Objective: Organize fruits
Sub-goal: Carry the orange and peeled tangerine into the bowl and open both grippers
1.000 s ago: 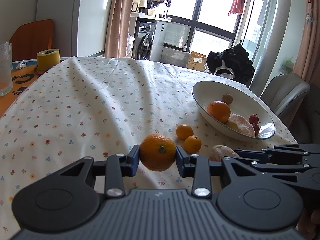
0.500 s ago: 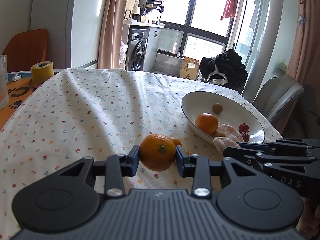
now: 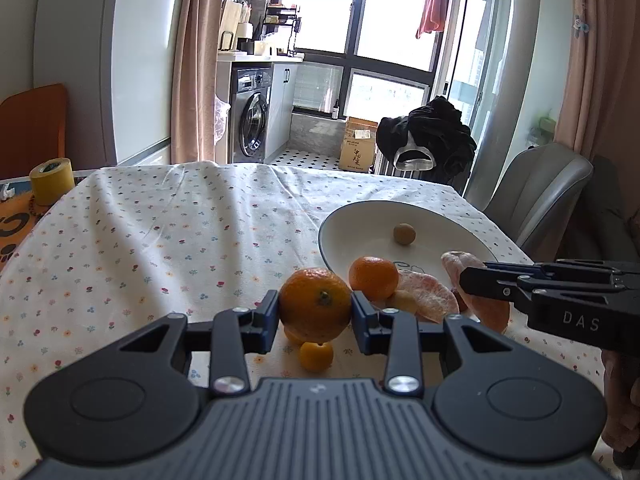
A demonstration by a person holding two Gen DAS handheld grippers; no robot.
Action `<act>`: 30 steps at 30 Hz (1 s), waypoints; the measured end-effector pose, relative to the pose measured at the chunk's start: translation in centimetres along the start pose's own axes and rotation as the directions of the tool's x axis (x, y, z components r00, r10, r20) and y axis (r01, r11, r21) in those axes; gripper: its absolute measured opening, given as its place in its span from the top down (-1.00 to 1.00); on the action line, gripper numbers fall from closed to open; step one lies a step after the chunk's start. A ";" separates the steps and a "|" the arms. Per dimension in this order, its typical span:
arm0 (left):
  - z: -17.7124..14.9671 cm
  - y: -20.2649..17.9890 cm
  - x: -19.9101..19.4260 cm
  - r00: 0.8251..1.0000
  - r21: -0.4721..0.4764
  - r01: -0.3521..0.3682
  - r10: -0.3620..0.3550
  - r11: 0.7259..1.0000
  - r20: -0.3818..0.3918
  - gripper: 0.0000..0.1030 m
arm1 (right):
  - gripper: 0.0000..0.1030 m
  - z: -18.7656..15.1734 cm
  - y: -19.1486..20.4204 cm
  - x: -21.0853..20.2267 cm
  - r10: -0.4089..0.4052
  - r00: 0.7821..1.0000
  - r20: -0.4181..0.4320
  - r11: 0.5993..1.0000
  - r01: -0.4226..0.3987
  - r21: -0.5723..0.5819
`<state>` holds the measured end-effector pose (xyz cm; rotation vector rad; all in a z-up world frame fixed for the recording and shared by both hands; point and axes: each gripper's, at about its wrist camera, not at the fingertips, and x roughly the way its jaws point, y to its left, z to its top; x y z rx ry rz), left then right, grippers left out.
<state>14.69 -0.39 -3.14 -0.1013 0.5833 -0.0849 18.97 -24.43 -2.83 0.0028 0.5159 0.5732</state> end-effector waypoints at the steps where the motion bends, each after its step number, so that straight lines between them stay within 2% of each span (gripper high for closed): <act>1: 0.0 -0.1 0.2 1.000 0.002 0.002 -0.002 1.000 -0.003 0.30 | 0.66 0.1 -0.3 0.0 -0.006 1.000 0.003 1.000 0.006 0.004; 16: 1.3 -3.1 2.7 0.999 0.062 0.039 -0.038 0.997 -0.022 0.30 | 0.70 0.3 -4.0 0.9 -0.048 0.999 0.018 0.998 0.048 0.048; 30: 2.7 -5.4 5.3 0.999 0.087 0.041 -0.037 0.995 -0.037 0.30 | 0.69 1.7 -5.7 2.1 -0.026 0.998 0.060 0.997 0.021 0.075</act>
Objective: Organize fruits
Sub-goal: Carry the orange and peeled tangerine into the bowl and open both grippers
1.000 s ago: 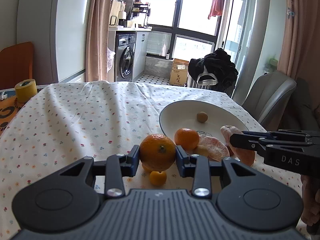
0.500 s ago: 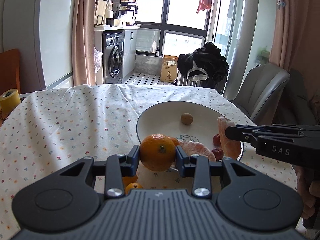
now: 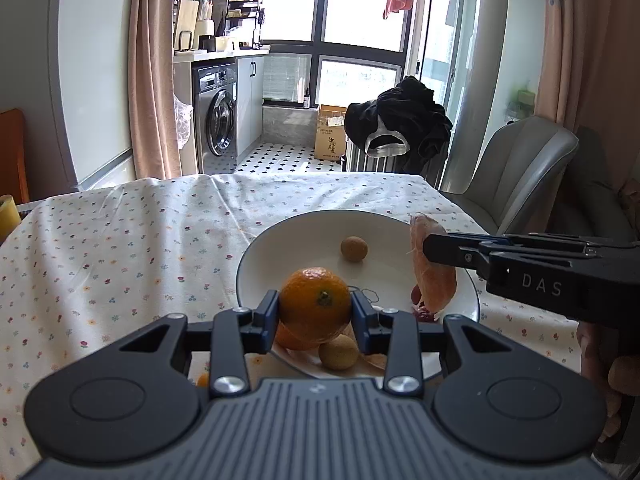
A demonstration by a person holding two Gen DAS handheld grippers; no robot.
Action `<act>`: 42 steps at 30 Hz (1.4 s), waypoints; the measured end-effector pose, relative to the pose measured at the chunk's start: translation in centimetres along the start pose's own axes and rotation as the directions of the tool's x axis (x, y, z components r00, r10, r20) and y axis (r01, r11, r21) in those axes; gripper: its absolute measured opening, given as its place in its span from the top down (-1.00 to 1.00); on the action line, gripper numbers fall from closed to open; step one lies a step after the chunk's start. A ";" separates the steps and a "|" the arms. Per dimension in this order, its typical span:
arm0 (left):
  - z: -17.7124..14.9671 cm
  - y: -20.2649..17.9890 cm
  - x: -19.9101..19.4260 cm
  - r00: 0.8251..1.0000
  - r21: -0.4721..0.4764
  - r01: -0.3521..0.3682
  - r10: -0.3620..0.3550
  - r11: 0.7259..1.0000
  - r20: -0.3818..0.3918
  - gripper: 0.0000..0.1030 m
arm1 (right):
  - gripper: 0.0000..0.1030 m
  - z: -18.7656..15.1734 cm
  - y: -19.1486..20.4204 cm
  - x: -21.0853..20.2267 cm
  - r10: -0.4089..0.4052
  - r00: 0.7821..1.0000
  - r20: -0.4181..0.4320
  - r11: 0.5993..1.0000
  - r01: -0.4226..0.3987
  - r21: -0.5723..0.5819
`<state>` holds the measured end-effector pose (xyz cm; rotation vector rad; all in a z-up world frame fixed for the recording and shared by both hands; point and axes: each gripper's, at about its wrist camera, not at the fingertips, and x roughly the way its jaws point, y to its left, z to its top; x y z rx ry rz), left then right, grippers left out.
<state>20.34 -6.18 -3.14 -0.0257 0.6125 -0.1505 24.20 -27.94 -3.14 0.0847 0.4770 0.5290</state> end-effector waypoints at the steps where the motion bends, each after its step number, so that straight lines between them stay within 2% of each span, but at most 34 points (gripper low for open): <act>1: 0.2 -0.1 0.2 1.000 -0.001 -0.001 0.001 1.000 0.001 0.30 | 0.69 0.1 0.0 0.1 0.004 1.000 0.002 1.000 -0.004 -0.003; 2: 0.4 -0.2 0.4 1.000 -0.002 -0.002 0.002 1.000 0.003 0.30 | 0.67 0.2 -0.1 0.2 0.008 1.000 0.000 1.000 -0.008 -0.005; 4: 0.7 -0.3 0.6 1.000 -0.003 -0.003 0.003 1.000 0.007 0.30 | 0.39 0.3 -0.1 0.4 -0.002 1.000 0.000 1.000 0.002 -0.009; 5: 1.0 -0.3 0.7 1.000 -0.003 -0.001 0.001 1.000 0.010 0.30 | 0.33 0.3 0.0 0.4 -0.012 1.000 0.002 1.000 0.012 -0.013; 12: 1.9 -0.7 1.6 1.000 -0.010 0.018 -0.017 1.000 0.014 0.29 | 0.27 0.2 -0.5 -0.5 -0.037 0.999 -0.009 0.999 0.037 -0.006; 16: 1.9 -0.9 1.9 1.000 -0.012 0.025 -0.024 1.000 0.018 0.24 | 0.08 -0.1 -0.5 -1.4 -0.045 0.999 -0.003 0.999 0.045 0.001; 19: 1.9 -0.8 1.5 0.999 -0.003 0.015 -0.015 1.000 0.039 0.21 | 0.04 -0.3 -0.4 -1.5 -0.044 0.999 -0.009 0.999 0.044 0.000; 29: 0.6 1.6 -0.3 1.000 -0.055 -0.015 0.016 0.998 0.013 0.14 | -0.09 -1.1 0.8 -1.6 -0.038 0.999 -0.028 0.999 0.038 -0.007; 42: -2.0 4.2 -3.9 1.000 -0.112 -0.013 0.015 0.994 0.023 -0.14 | -0.17 -2.0 2.7 -3.4 -0.049 0.998 -0.045 0.999 0.049 -0.016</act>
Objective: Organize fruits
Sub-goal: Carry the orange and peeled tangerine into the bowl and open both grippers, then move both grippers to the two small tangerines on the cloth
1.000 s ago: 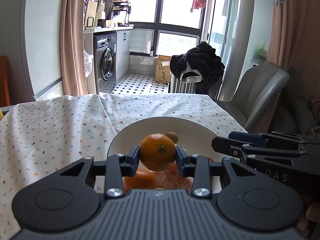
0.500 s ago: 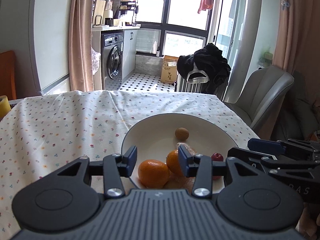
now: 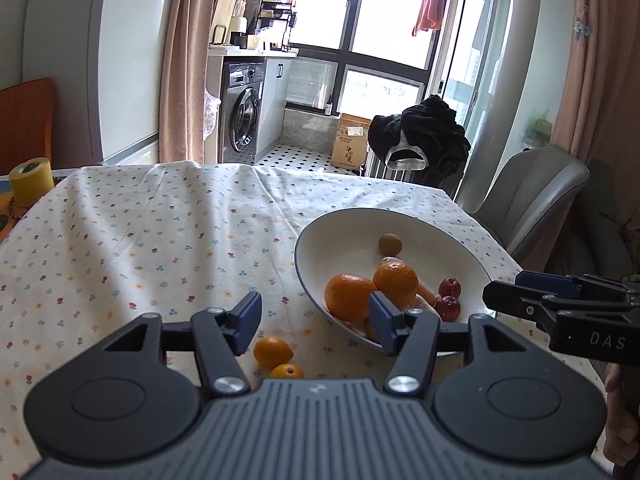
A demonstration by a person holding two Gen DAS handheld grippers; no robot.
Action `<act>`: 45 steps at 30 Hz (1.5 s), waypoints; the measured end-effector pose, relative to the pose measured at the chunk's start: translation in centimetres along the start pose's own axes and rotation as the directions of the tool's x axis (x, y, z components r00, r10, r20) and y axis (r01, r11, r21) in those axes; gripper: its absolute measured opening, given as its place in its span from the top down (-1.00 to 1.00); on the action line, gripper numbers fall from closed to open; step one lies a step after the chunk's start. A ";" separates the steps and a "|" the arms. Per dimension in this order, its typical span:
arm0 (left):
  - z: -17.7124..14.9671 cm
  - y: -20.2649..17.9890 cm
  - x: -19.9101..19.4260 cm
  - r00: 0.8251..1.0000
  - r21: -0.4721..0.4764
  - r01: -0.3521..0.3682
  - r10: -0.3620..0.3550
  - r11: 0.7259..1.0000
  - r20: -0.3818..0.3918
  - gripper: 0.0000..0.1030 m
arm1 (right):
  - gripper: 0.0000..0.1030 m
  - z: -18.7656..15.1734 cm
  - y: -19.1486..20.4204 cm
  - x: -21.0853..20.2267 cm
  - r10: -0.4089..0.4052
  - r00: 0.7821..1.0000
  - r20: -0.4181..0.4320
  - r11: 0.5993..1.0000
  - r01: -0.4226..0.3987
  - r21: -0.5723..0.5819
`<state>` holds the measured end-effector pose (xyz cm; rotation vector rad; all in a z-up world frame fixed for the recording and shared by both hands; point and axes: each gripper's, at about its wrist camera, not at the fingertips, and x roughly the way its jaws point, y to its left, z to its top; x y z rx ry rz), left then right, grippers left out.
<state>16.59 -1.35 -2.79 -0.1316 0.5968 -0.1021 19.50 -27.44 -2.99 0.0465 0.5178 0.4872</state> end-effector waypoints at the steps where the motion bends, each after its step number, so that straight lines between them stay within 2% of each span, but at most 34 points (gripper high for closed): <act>1: -0.2 0.4 -0.2 1.000 -0.008 0.000 0.000 1.000 0.000 -0.17 | -0.18 -0.1 0.2 -0.1 0.000 1.000 -0.002 1.000 0.000 -0.001; 7: -1.2 1.7 -1.1 1.000 -0.019 -0.006 0.006 1.000 -0.002 -0.26 | -0.22 -0.6 1.1 -0.4 0.018 1.000 -0.009 1.000 -0.018 -0.004; 18: -3.2 3.9 -2.0 1.000 -0.065 -0.013 0.011 0.998 -0.022 -0.25 | -0.22 -1.6 3.4 -0.3 0.101 0.994 -0.034 0.994 -0.102 -0.028; 26: -4.0 4.6 -2.4 1.000 -0.072 0.007 -0.009 0.997 -0.021 -0.12 | -0.21 -2.0 5.1 0.1 0.127 0.990 -0.062 0.990 -0.131 -0.060; 33: -4.7 5.6 -2.0 0.999 -0.090 0.009 -0.012 0.996 -0.039 0.22 | -0.16 -2.2 7.1 1.4 0.167 0.981 -0.099 0.980 -0.176 -0.088; 40: -4.6 6.2 -1.7 0.999 -0.091 -0.013 0.009 0.996 -0.049 0.24 | 0.00 -1.9 8.9 3.6 0.202 0.968 -0.145 0.970 -0.219 -0.108; 45: -4.6 6.6 -2.0 0.997 -0.094 -0.052 0.047 0.994 -0.053 0.24 | 0.03 -2.0 9.4 5.4 0.225 0.958 -0.180 0.965 -0.245 -0.099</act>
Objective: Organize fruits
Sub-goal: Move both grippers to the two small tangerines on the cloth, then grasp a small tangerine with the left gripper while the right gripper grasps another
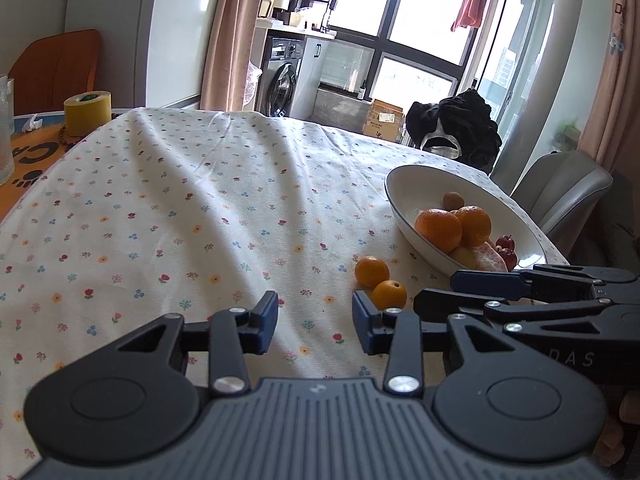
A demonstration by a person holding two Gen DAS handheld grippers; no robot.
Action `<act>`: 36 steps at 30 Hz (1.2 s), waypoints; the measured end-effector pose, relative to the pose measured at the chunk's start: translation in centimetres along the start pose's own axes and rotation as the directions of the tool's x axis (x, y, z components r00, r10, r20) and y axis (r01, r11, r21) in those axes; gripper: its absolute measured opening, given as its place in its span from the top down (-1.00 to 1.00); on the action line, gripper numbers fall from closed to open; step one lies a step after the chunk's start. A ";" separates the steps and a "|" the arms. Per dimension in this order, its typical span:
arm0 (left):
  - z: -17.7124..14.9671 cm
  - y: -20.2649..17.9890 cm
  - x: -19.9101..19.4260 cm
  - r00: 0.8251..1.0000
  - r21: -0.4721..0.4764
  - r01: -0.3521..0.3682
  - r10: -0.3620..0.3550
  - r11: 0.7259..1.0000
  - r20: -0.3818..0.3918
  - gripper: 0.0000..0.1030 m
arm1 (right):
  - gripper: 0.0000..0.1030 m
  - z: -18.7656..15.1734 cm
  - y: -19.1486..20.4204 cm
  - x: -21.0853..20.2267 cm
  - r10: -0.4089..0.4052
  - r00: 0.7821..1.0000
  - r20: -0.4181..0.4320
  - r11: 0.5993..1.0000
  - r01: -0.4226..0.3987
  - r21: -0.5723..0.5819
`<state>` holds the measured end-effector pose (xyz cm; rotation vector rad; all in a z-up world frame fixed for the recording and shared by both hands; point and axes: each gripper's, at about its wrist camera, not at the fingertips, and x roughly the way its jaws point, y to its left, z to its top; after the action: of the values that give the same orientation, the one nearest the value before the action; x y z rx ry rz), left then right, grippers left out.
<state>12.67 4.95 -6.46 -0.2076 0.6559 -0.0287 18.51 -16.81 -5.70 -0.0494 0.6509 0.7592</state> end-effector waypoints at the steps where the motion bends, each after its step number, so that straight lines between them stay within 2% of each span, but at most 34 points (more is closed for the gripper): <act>1: 0.0 0.1 0.0 1.000 0.000 -0.006 0.006 1.000 -0.001 0.24 | 0.04 0.0 0.1 0.4 0.007 1.000 -0.007 1.000 -0.007 -0.002; 6: -0.1 0.5 0.1 1.000 -0.014 -0.022 0.022 1.000 -0.003 0.24 | 0.04 0.1 0.5 1.8 0.014 0.999 -0.038 1.000 -0.015 -0.024; 8: -0.1 0.6 0.2 1.000 -0.017 -0.027 0.027 0.999 -0.005 0.24 | 0.10 0.1 0.5 2.1 0.016 0.999 -0.042 1.000 -0.017 -0.021; 9: -0.1 0.6 0.3 1.000 -0.017 -0.024 0.024 1.000 -0.006 0.24 | 0.19 0.1 0.4 2.3 0.016 0.999 -0.043 1.000 -0.017 -0.020; 10: -0.1 0.6 0.3 1.000 -0.018 -0.022 0.022 1.000 -0.008 0.24 | 0.40 0.1 0.4 2.4 0.016 0.999 -0.046 1.000 -0.017 -0.018; 12: 0.0 0.5 0.4 1.000 -0.014 -0.020 0.020 1.000 -0.008 0.24 | 0.62 0.0 0.3 2.6 0.018 0.998 -0.058 1.000 -0.019 -0.012; 36: 1.5 -3.0 2.7 0.998 0.051 0.060 -0.059 0.997 -0.015 0.24 | 0.62 0.4 -2.1 -2.9 -0.067 0.996 0.052 0.998 0.067 0.013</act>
<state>15.84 2.04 -6.28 -0.1773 0.6620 -0.1041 18.56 -20.09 -4.10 -0.0405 0.6007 0.6901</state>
